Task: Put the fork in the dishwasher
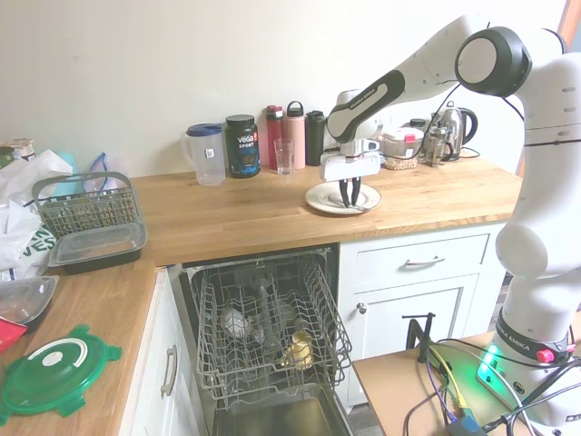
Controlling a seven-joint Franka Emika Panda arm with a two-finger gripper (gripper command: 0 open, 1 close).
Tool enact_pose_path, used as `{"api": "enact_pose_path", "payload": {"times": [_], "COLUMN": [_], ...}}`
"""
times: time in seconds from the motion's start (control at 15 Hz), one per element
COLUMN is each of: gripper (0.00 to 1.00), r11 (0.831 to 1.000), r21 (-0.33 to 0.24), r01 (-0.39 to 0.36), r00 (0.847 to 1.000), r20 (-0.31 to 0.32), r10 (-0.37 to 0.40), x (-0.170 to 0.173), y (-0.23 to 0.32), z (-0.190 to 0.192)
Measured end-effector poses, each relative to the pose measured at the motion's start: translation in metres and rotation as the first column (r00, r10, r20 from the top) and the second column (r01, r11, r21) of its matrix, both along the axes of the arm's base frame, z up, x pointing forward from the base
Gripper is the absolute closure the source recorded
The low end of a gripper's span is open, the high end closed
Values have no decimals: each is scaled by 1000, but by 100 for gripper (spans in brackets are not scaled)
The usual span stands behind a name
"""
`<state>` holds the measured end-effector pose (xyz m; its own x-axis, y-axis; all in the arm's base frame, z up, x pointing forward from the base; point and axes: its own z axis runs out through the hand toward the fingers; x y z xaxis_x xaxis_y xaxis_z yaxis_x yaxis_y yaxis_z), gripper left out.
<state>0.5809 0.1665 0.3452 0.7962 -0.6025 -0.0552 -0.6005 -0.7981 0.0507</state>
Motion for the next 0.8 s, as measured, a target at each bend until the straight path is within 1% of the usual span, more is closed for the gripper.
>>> {"api": "enact_pose_path", "payload": {"times": [0.27,0.4,0.47,0.6,0.73,0.8], "gripper": [100,100,100,100,100,100], "r11": [1000,1000,1000,997,994,992], "r21": [5,11,14,16,9,5], "r01": [0,-12,-27,-70,-105,-122], "r00": [1000,1000,999,996,991,989], "r20": [2,11,25,59,83,87], "r10": [0,12,26,69,104,122], "x": [0,-7,-19,-54,-103,-129], "y": [1,8,14,33,58,73], "z": [2,9,18,39,57,60]}}
